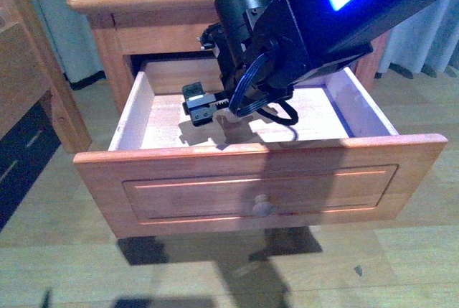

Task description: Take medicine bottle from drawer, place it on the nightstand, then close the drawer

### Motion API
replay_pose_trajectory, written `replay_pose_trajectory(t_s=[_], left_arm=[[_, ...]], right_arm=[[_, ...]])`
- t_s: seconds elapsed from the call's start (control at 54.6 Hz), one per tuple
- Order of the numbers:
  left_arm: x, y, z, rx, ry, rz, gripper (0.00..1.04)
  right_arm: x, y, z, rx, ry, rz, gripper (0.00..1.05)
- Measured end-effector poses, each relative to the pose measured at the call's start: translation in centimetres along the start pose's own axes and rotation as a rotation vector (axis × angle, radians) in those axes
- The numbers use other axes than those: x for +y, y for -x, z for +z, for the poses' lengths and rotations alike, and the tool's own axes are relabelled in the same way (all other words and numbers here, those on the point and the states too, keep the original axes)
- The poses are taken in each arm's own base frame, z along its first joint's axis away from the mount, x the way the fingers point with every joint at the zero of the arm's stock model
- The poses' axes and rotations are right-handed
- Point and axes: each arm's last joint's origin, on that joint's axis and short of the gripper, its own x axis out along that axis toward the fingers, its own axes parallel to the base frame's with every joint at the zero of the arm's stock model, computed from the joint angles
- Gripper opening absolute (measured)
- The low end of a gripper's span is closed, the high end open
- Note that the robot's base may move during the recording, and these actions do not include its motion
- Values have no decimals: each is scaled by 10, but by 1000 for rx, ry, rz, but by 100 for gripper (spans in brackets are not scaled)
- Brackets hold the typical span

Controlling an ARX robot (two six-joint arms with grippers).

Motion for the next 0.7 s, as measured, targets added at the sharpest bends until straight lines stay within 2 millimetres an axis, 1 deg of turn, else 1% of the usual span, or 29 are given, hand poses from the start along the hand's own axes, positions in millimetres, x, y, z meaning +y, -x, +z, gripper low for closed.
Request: replay_pose_trajectory(t_s=[0.22,0.293,0.33,0.44,0.549,0.623,0.696], left_arm=[[0,0,0,0,0,0,98],[0,0,0,0,0,-1,98],[0,0,0,0,0,0,98],[0,0,0,0,0,0,98],[0,0,0,0,0,0,98],[0,0,0,0,0,0,98],[0,0,0,0,0,0,98]], right_arm=[[4,-16,-11,30,-26,0,98],[5,-16,-9,25,-32,1,89],[5,-17,-10,26,-36,3,82],[6,-18,-11,24,-38,10,67],[6,-18,-15,20,-41,11,51],[5,-14,-18,13,-44,18,39],[6,-7,-22,7,-47,42,31]])
